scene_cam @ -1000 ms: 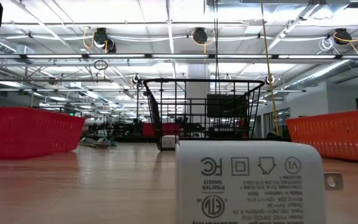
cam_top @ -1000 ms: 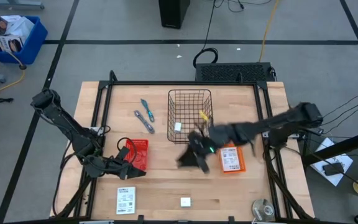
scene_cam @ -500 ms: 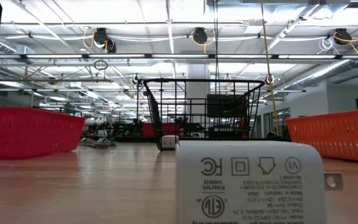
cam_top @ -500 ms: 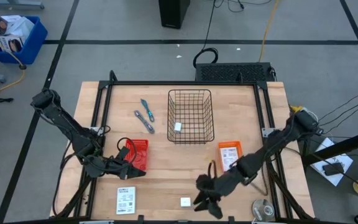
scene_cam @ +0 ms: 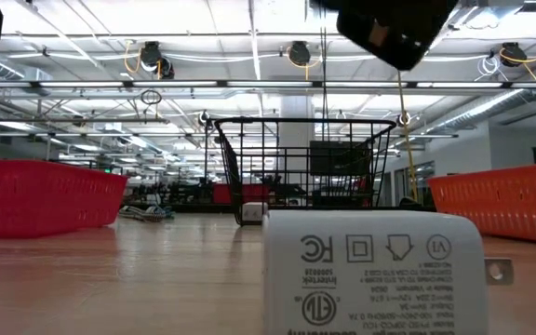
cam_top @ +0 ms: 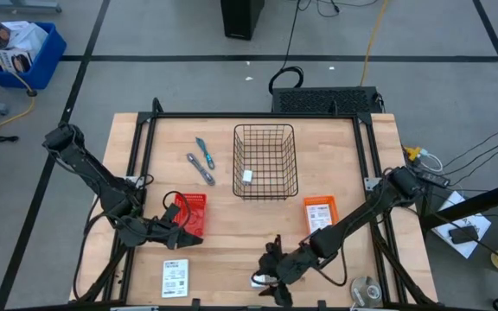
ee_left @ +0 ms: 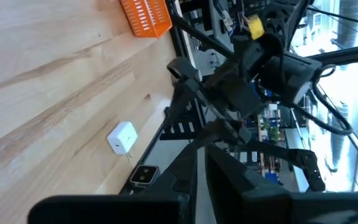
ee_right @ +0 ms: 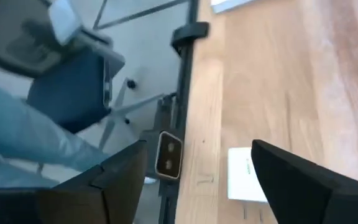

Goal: Pick and place items into bin
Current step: Put the white charger adapter into the wire basket

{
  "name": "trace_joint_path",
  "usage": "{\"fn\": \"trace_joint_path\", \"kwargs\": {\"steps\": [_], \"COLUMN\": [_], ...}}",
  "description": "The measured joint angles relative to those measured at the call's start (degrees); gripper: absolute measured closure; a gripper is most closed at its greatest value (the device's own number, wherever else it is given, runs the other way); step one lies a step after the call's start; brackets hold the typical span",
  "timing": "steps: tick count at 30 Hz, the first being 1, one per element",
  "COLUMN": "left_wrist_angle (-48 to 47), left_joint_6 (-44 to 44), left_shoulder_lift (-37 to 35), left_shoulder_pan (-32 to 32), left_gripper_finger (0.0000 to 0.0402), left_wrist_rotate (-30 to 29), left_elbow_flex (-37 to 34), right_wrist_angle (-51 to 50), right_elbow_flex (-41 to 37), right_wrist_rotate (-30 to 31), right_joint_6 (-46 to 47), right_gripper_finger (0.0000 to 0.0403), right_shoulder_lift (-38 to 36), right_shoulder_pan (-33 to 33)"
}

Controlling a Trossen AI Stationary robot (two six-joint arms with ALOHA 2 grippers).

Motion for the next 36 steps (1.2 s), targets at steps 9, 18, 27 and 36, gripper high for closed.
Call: {"fn": "trace_joint_path", "kwargs": {"steps": [9,18,27,36], "left_wrist_angle": [-0.5,-0.6,-1.9,-2.6], "left_joint_6": [-0.1,1.4,1.6,3.1], "left_shoulder_lift": [0.0,0.0,0.0,0.0], "left_shoulder_pan": [0.0,0.0,0.0,0.0], "left_gripper_finger": [0.0366,0.0366,0.0366,0.0366], "left_wrist_rotate": [0.2,0.3,0.7,0.8], "left_elbow_flex": [0.0,0.0,0.0,0.0], "right_wrist_angle": [9.7,-4.7,-11.9,-14.0], "right_elbow_flex": [0.0,0.3,5.8,5.9], "right_wrist_rotate": [-1.6,-8.4,1.9,4.8], "right_joint_6": [15.4,14.1,-1.8,-9.8], "right_gripper_finger": [0.0144,0.0145,0.0172,0.0196], "right_shoulder_lift": [3.0,3.3,3.2,5.5], "right_shoulder_pan": [-1.4,-1.8,-0.7,0.2]}}
